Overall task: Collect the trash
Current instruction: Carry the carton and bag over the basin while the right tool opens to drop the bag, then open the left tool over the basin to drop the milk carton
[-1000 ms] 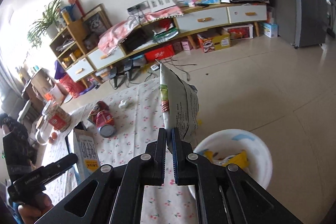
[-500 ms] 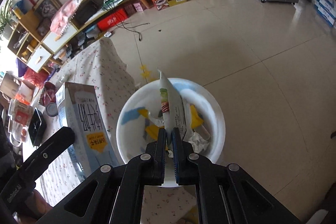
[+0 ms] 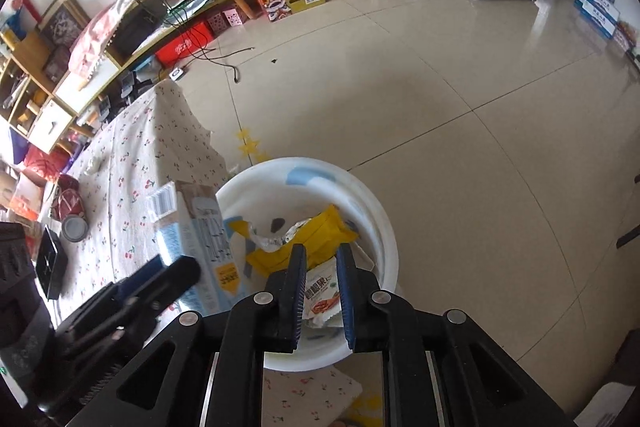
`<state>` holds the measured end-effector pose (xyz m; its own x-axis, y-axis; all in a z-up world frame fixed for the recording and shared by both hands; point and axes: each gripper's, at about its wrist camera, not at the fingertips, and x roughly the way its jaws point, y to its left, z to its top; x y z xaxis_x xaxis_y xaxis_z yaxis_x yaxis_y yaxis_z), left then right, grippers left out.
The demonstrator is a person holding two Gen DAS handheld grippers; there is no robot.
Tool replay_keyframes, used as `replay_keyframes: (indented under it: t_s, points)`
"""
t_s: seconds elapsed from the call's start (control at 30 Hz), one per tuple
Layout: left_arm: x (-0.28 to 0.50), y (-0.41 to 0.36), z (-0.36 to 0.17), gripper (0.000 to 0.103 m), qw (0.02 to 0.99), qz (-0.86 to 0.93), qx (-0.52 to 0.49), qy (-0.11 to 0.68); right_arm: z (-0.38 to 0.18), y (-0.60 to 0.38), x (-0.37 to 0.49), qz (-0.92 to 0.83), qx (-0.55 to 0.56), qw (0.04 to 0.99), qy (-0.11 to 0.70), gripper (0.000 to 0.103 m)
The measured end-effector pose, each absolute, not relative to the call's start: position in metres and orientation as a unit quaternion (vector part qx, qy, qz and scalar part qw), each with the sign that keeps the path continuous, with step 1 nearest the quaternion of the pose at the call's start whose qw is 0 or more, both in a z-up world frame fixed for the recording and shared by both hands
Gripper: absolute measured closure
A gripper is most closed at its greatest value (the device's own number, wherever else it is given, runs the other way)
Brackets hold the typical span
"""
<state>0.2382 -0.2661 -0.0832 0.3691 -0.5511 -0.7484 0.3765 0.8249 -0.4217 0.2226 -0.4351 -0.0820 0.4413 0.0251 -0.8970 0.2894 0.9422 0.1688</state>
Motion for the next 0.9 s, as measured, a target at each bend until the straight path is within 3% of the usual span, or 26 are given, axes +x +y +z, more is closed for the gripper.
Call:
replay_keyframes:
  t_s: [0.33, 0.4, 0.53, 0.9]
  points:
    - [0.249, -0.303, -0.104, 0.064, 0.816, -0.254, 0.012, 0.519, -0.077, -0.440, 0.225, -0.085, 0.167, 0.839, 0.511, 0.083]
    - [0.254, -0.309, -0.112, 0.055, 0.794, -0.255, 0.025, 0.552, -0.076, -0.438, 0.226, -0.085, 0.167, 0.840, 0.509, 0.081]
    - [0.248, -0.298, -0.105, 0.042, 0.799, -0.260, 0.010, 0.542, -0.075, -0.436, 0.227, -0.083, 0.165, 0.842, 0.507, 0.074]
    - [0.247, -0.234, -0.088, 0.042, 0.816, -0.249, -0.061, 0.518, -0.076, -0.433, 0.232, -0.079, 0.172, 0.841, 0.506, 0.073]
